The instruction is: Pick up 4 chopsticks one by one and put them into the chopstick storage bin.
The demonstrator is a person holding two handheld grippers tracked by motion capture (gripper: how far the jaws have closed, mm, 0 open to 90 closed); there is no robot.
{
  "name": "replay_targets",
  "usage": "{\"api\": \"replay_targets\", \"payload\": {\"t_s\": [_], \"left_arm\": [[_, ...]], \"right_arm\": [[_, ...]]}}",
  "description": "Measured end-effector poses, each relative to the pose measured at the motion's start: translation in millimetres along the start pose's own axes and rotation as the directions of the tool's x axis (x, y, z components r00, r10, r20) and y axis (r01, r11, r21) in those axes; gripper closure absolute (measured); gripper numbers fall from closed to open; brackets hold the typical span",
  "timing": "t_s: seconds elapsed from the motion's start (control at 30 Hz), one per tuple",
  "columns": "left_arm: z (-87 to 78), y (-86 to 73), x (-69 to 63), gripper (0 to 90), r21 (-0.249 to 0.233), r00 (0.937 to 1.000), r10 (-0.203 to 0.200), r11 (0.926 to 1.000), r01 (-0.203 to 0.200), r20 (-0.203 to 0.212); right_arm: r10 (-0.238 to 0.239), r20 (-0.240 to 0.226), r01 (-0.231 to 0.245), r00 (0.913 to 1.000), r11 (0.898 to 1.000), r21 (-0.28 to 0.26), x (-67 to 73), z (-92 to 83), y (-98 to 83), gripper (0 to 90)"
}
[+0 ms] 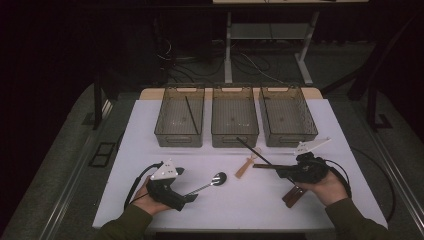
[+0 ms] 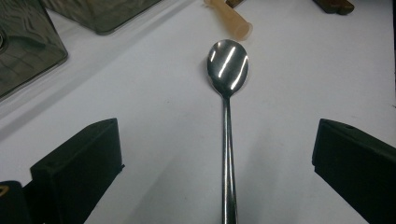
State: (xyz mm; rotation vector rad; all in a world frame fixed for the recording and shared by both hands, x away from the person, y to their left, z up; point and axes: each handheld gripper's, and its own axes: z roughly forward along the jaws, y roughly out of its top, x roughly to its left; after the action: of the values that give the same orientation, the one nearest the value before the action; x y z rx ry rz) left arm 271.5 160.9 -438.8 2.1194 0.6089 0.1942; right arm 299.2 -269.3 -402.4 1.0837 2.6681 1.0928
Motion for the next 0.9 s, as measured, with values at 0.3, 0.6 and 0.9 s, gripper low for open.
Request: {"api": "replay_targets", "payload": {"t_s": [0.3, 0.6, 0.9], "left_arm": [[0.0, 0.0, 0.1, 0.4, 0.000, 1.0000, -0.004, 1.0000, 0.004, -0.002], [-0.6, 0.0, -0.2, 0.5, 0.001, 1.0000, -0.001, 1.0000, 0.001, -0.002], [0.1, 0.1, -1.0, 0.5, -0.002, 1.0000, -0.004, 1.0000, 0.004, -0.003]], "right_arm": [[-0.003, -0.012, 0.003, 0.9999, 1.000, -0.025, 1.3, 3.3, 13.6, 85.6], [-0.016, -0.032, 0.014, 0.9994, 0.999, -0.045, 6.5, 8.8, 27.1, 85.6], [-0.021, -0.042, 0.018, 0.9989, 0.997, -0.072, 8.0, 9.2, 40.7, 85.6]]}}
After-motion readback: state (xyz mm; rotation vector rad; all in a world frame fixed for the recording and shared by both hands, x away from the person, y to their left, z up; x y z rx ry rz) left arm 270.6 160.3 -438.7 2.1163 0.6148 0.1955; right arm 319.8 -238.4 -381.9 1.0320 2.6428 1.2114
